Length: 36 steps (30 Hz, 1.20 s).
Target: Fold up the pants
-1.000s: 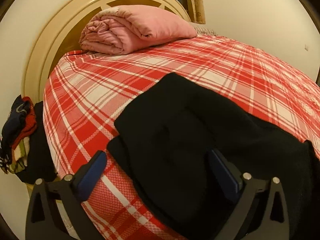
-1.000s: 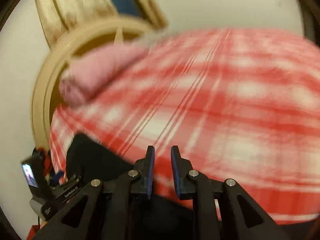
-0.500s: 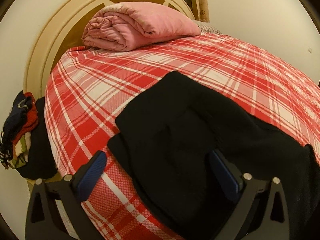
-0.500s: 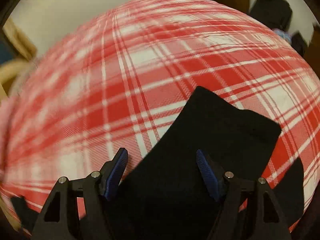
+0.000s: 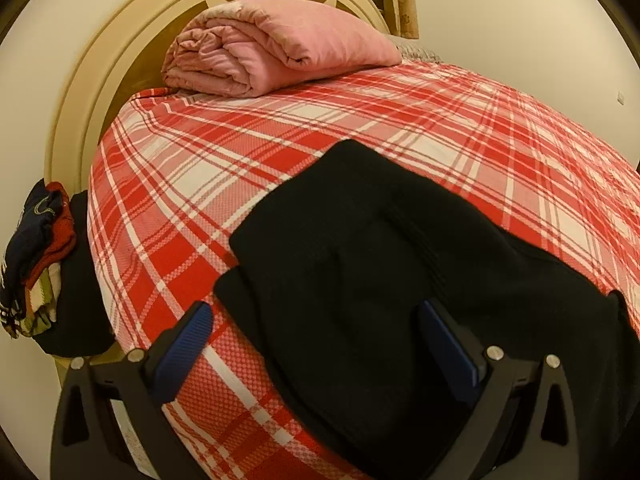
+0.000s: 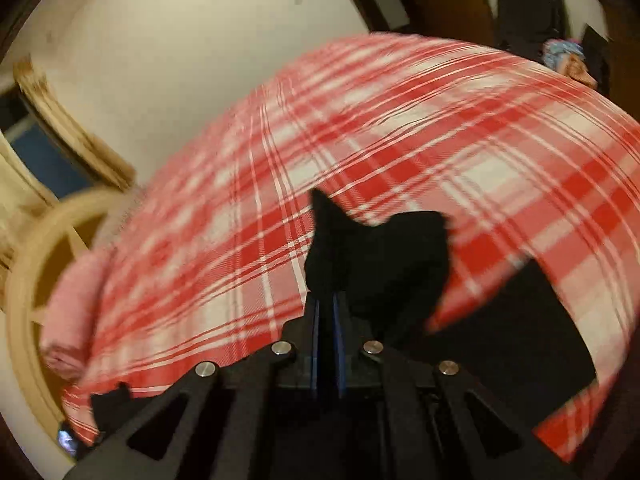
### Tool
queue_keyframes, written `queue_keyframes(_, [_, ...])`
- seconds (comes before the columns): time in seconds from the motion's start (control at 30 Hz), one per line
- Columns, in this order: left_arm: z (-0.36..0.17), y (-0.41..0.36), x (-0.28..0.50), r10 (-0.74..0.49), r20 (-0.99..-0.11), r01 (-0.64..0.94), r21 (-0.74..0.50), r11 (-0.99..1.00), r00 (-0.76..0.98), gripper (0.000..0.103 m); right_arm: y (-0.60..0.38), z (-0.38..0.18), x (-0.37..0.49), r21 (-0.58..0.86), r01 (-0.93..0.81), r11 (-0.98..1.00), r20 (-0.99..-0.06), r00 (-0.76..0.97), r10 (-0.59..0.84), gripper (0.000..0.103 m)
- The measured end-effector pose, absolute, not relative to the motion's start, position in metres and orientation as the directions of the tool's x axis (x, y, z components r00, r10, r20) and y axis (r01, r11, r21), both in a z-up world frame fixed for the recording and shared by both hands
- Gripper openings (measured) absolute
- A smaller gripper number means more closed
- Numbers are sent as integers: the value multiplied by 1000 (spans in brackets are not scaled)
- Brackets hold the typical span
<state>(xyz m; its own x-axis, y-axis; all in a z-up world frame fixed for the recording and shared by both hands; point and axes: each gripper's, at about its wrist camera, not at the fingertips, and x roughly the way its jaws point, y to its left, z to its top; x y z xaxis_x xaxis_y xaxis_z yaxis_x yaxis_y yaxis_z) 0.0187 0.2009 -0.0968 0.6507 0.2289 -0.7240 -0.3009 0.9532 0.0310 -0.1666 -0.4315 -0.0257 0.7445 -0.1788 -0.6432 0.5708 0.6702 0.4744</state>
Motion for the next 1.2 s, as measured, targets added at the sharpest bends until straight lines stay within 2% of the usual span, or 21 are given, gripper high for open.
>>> queue_keyframes(0.1, [-97,202,19,219,-728,-302,18,953,649,103,-425,-34,-219,523,589,616,-606,765,-217,6])
queue_keyframes(0.4, [-95,198,23,237,-729,-287,57,956,643,103,-414,-89,-278,547,673,498,-673,708,-217,8])
queue_keyframes(0.57, [-88,196,25,243,-733,-253,100,962,635,103,-422,-70,-288,497,688,529,-670,691,-270,9])
queue_keyframes(0.67, [-77,189,18,244,-715,-237,112,965,655,103,-432,-42,-298,416,732,539,-642,656,-396,11])
queue_keyframes(0.7, [-70,183,14,234,-701,-219,113,969,674,103,-434,-33,-299,382,739,555,-629,648,-429,19])
queue_keyframes(0.73, [-65,175,10,219,-691,-197,112,974,689,103,-440,-26,-295,346,744,572,-624,637,-452,40])
queue_keyframes(0.8, [-52,157,3,171,-671,-137,105,985,722,103,-457,-23,-281,324,726,607,-616,649,-447,69])
queue_keyframes(0.9, [-37,125,-9,73,-649,-21,88,996,757,103,-478,-31,-252,290,697,656,-668,638,-383,69])
queue_keyframes(1.0, [-30,91,-21,13,-632,66,102,993,775,103,-480,-53,-232,171,704,690,-757,542,-365,32])
queue_keyframes(1.07, [-32,75,-26,-15,-644,98,93,991,765,103,-485,-68,-219,164,700,695,-794,512,-328,33])
queue_keyframes(1.2, [-42,59,-28,-59,-687,135,58,989,724,103,-480,-73,-207,70,667,742,-779,501,-377,34])
